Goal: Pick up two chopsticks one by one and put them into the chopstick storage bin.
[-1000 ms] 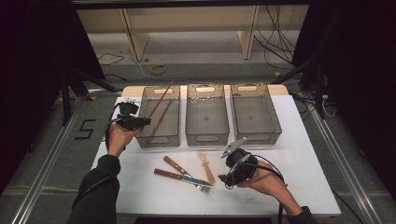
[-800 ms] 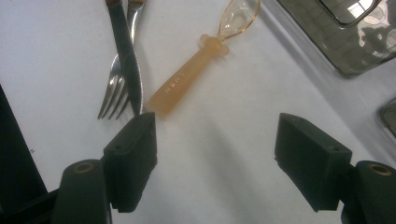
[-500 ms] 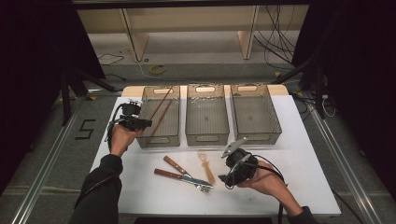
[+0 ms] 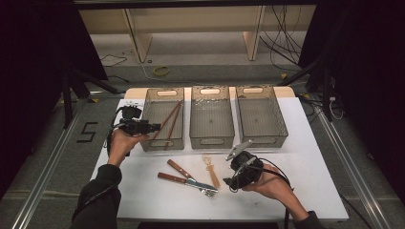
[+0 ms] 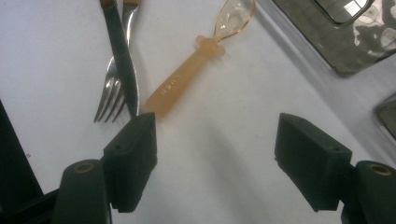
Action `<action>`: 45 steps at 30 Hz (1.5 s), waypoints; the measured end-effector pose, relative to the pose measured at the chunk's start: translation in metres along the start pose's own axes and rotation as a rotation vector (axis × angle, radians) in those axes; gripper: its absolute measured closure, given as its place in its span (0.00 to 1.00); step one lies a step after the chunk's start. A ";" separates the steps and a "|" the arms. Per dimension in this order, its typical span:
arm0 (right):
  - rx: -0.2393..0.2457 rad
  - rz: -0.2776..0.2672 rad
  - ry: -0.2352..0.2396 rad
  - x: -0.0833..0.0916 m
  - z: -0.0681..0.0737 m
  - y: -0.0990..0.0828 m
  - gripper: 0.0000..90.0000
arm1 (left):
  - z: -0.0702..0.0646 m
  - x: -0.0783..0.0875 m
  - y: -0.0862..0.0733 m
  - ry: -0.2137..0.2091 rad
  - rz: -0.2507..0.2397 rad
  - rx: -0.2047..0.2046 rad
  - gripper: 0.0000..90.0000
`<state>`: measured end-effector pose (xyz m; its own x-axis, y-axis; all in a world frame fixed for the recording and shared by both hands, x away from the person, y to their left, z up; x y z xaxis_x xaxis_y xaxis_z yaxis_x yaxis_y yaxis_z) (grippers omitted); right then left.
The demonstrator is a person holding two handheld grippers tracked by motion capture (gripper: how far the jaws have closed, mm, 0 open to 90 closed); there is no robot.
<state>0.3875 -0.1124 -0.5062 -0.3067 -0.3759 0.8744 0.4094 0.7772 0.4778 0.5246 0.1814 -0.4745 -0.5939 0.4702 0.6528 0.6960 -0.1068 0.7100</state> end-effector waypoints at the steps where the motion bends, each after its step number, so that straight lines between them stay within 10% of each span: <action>1: -0.005 0.001 0.000 0.000 0.000 0.000 0.34 | -0.004 0.003 -0.002 -0.006 -0.011 -0.003 0.35; 12: -0.046 0.005 -0.004 -0.011 0.000 0.011 0.35 | -0.025 0.029 -0.026 -0.054 -0.090 -0.003 0.28; 24: -0.076 -0.018 -0.006 -0.026 0.000 0.024 0.36 | -0.064 0.031 -0.046 -0.138 -0.098 -0.135 0.21; 45: -0.106 -0.008 0.019 -0.041 0.003 0.034 0.41 | -0.084 0.024 -0.070 -0.190 -0.126 -0.207 0.18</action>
<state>0.4112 -0.0692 -0.5265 -0.2946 -0.3916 0.8717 0.4960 0.7171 0.4897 0.4275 0.1272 -0.4865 -0.5711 0.6442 0.5089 0.5129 -0.2040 0.8338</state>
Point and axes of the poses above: each handheld gripper's, and its own axes: x roughly backward along the jaws, y roughly out of its top, z roughly to its left, the point moved 9 cm from there along -x, roughly forward along the jaws, and after that the axes turned 4 degrees about x, right-handed, at the moved point
